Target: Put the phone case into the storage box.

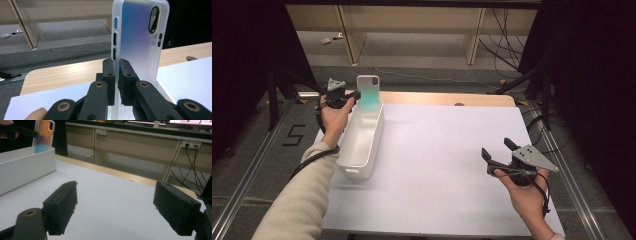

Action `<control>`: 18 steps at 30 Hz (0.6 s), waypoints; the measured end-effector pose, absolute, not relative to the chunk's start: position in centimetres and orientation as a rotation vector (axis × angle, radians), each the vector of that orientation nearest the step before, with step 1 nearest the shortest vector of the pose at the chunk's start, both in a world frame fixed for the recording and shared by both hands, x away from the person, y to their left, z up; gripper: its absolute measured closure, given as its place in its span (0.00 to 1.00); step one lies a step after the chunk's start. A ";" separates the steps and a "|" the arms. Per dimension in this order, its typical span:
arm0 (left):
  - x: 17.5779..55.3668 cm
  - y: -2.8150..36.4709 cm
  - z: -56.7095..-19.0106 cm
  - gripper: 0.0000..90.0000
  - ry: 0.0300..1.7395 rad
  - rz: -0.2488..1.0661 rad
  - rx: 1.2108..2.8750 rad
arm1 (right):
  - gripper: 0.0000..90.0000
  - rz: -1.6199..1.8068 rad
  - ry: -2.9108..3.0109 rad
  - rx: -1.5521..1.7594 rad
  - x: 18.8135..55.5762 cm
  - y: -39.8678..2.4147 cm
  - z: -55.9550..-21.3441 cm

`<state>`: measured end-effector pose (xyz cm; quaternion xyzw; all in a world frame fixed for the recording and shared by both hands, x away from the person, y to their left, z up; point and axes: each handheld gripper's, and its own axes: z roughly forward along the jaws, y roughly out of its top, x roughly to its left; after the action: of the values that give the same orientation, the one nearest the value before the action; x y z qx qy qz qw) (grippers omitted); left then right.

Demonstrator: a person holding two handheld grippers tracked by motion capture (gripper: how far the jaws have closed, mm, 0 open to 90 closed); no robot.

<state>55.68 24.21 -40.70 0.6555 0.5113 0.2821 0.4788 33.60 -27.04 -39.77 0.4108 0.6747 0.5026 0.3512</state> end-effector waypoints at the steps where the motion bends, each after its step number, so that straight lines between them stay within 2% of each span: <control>1: 55.7 24.2 -40.8 0.94 1.250 0.688 1.601 | 0.22 1.301 1.748 1.065 33.6 -27.0 -39.8; 18: 56.0 24.6 -41.8 0.94 1.281 0.685 1.625 | 0.22 1.302 1.750 1.072 33.6 -27.0 -39.8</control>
<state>56.03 24.63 -41.83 0.6610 0.5209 0.2787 0.4627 33.55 -26.96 -39.80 0.4135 0.6751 0.5021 0.3481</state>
